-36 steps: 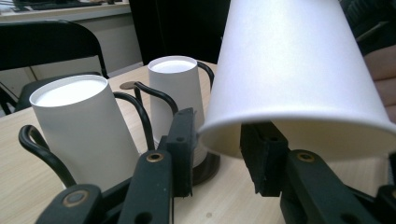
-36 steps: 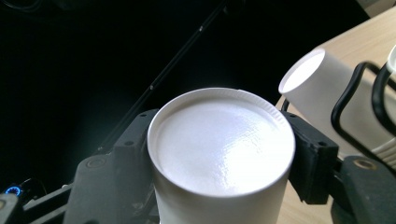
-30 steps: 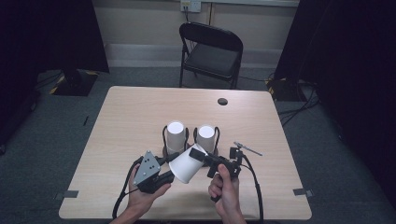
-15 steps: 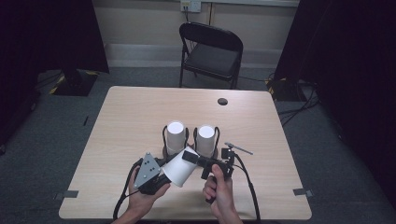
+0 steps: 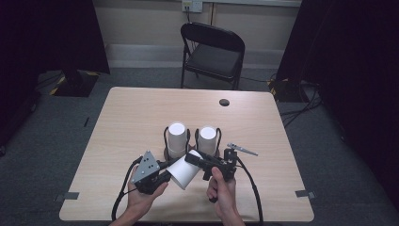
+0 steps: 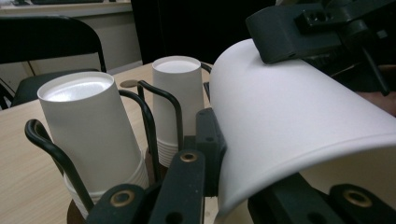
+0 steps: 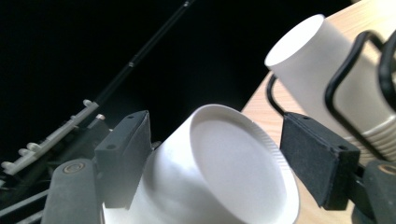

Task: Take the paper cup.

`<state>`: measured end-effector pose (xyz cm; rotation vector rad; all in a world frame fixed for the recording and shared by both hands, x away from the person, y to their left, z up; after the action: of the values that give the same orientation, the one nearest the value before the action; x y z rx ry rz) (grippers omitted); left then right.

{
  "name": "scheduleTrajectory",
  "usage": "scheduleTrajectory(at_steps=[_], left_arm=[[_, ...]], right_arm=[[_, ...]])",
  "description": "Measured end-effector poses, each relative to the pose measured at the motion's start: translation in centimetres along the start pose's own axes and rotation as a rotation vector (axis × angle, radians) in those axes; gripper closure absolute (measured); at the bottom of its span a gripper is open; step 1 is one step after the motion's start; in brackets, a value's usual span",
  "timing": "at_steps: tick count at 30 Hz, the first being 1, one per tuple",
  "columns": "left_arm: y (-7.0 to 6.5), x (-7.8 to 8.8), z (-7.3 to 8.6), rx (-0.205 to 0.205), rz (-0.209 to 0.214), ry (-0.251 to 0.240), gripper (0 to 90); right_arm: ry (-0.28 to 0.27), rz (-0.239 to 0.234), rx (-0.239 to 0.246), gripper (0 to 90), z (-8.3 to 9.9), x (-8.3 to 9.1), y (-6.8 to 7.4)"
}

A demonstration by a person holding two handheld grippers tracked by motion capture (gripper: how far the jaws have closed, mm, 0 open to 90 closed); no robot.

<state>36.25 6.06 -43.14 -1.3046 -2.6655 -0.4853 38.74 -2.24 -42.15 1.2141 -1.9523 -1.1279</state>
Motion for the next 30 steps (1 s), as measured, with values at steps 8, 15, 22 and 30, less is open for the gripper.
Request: scheduleTrajectory(at_steps=[8, 15, 22, 30], left_arm=[[-0.1, 0.0, 0.0, 0.006, 0.037, 0.021, 86.2], [0.9, 0.3, 0.8, 0.033, 0.037, 0.050, 86.3], [1.2, 0.4, 1.2, 0.035, 0.047, 0.121, 86.4], [1.9, 0.7, 1.8, 0.082, 0.047, 0.181, 86.5]], right_arm=[[0.006, 0.051, 0.099, 20.9, -0.5, 0.2, -0.2], [-0.013, 0.082, 0.162, 18.8, -1.9, 0.7, 0.4], [-0.003, 0.126, 0.214, 19.2, -3.2, 1.2, 0.4], [0.057, 0.191, 0.304, 19.6, -4.3, 1.7, 1.0]])
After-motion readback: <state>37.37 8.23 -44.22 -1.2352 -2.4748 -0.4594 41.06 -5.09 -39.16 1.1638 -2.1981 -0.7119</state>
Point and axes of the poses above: each handheld gripper's, and its own axes: x roughly backward along the jaws, z roughly out of its underside, y roughly to its left, the point moved 10 cm from there along -x, roughly forward along the jaws, and after that the axes turned 14 degrees about -x, right-handed, at the moved point
